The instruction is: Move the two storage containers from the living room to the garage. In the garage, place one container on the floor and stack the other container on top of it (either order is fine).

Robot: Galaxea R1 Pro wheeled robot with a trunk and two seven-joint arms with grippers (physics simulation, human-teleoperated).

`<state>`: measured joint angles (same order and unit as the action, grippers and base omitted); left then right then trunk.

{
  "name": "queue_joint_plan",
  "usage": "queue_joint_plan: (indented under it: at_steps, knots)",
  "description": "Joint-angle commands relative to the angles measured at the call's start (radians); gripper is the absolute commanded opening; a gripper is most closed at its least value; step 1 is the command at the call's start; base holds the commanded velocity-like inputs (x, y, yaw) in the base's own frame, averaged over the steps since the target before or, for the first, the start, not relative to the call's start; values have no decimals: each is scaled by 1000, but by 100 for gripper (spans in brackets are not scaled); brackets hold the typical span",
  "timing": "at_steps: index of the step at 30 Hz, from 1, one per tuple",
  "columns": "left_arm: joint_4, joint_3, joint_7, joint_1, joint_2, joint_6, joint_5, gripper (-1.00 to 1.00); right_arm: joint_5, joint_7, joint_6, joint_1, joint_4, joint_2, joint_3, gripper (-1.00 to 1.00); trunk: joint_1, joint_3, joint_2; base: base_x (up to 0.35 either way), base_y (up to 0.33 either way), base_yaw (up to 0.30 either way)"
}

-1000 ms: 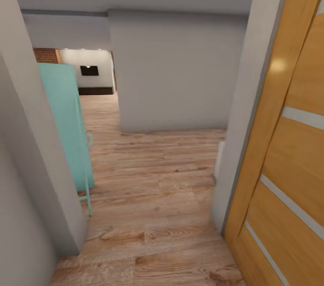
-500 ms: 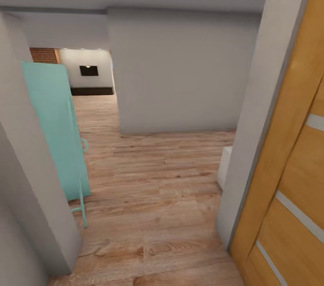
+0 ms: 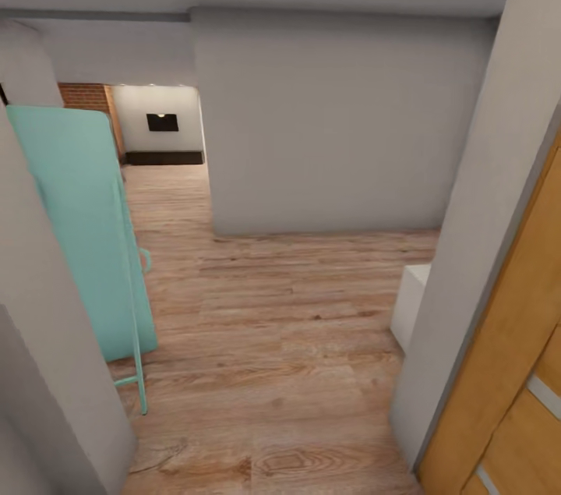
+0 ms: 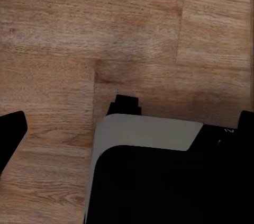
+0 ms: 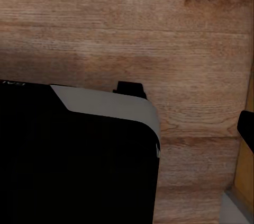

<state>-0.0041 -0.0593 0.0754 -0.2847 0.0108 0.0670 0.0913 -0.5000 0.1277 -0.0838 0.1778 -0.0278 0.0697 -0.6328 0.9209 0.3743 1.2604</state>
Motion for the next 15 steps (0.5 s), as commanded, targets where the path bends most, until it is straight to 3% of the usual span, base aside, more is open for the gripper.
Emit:
queue_joint_plan:
  at_steps: [1,15]
  knots:
    - [0,-5,1,-1,0,4,8,100,-9,1,-5,1,-3,1,-8,100,1,1,1,322,0,1]
    - [0,-5,1,-1,0,4,8,100,-9,1,-5,1,-3,1,-8,100,1,1,1,322,0,0]
